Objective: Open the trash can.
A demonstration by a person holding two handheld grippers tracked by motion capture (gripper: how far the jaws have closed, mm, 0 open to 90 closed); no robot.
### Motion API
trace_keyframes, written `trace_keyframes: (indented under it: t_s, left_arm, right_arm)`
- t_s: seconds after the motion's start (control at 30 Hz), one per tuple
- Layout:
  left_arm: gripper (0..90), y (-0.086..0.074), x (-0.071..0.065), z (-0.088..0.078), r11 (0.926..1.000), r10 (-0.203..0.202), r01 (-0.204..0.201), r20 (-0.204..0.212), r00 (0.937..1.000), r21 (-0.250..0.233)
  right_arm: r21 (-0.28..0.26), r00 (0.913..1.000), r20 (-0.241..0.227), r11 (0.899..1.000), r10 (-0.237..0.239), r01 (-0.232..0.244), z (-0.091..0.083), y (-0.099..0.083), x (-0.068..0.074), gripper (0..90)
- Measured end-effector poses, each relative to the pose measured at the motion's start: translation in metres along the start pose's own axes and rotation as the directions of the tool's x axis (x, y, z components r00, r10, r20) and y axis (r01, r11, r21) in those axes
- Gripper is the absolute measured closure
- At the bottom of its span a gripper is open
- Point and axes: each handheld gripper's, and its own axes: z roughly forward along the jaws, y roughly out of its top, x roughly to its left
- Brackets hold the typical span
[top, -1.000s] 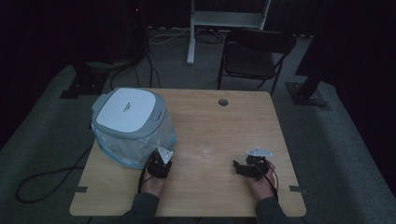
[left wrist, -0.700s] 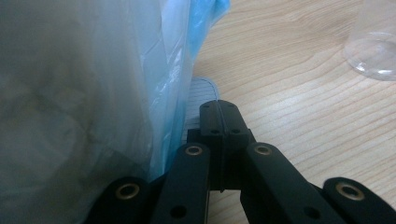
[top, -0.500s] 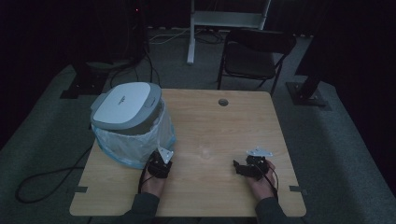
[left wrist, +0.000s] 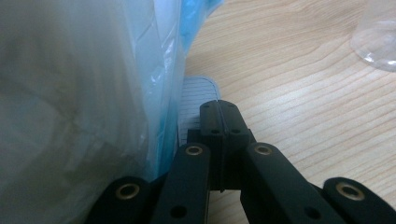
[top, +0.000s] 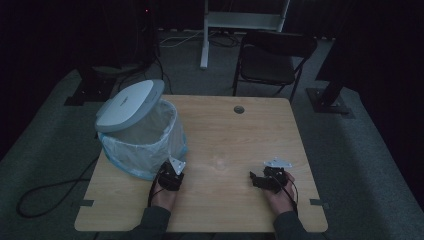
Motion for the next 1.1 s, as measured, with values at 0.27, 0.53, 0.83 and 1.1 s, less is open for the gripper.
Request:
trace_keyframes:
  t_s: [0.27, 0.53, 0.83, 1.1]
  left_arm:
    - [90.0, -0.0003, 0.0001, 0.001, 1.0, 0.0, 0.0, -0.001, 1.0, 0.007]
    - [90.0, -0.0001, 0.0006, 0.0017, 1.0, 0.003, -0.002, -0.003, 1.0, 0.008]
    - [90.0, 0.0, 0.001, 0.002, 1.0, 0.001, -0.001, -0.001, 1.0, 0.008]
    - [90.0, 0.0001, 0.0013, 0.0021, 1.0, 0.006, -0.006, -0.001, 1.0, 0.007]
  right_arm:
    - [0.0, 1.0, 0.0, 1.0, 0.0, 0.0, 0.0, 0.0, 0.0, 21.3]
    - [-0.001, 1.0, 0.0, 1.0, -0.001, 0.001, 0.0001, 0.0, 0.0001, 21.3]
    - [0.0, 1.0, 0.0, 1.0, -0.001, 0.001, 0.0001, 0.0, 0.0, 21.3]
    - [-0.001, 1.0, -0.001, 1.0, -0.001, 0.001, 0.0001, 0.0, 0.0002, 21.3]
